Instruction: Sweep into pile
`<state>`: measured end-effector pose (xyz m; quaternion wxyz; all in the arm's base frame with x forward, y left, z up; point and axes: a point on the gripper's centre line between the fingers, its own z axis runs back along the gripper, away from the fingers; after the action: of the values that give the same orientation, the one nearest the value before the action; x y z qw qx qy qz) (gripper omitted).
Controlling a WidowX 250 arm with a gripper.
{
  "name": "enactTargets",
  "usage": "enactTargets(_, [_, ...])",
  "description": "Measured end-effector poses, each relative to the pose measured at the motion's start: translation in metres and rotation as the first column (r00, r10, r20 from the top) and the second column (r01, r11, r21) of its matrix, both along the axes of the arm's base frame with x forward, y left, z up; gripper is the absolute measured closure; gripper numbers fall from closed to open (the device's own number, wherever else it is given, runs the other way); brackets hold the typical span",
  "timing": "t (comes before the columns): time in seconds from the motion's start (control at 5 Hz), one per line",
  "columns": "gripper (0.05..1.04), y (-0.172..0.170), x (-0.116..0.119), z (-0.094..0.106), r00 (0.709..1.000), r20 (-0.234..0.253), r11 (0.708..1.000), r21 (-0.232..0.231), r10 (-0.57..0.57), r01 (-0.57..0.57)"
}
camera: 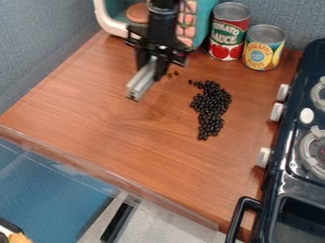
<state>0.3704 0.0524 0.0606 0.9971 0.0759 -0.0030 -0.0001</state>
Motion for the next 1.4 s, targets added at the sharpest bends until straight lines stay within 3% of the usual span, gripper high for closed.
enactTargets(0.4, [0.703, 0.017, 0.015, -0.035, 0.996, -0.086, 0.998, 0.055, 0.024, -0.019])
enactTargets(0.6, [0.703, 0.026, 0.023, -0.045, 0.994, -0.111, 0.996, 0.086, 0.025, -0.016])
enactTargets(0.8, [0.703, 0.031, 0.031, -0.048, 0.995, -0.099, 0.994, 0.110, 0.017, -0.006])
enactTargets(1.0, [0.703, 0.029, 0.032, -0.048, 0.995, -0.099, 0.995, 0.101, 0.009, 0.001])
enactTargets(1.4, [0.703, -0.017, 0.024, -0.049, 0.992, -0.110, 0.998, 0.033, -0.058, 0.062])
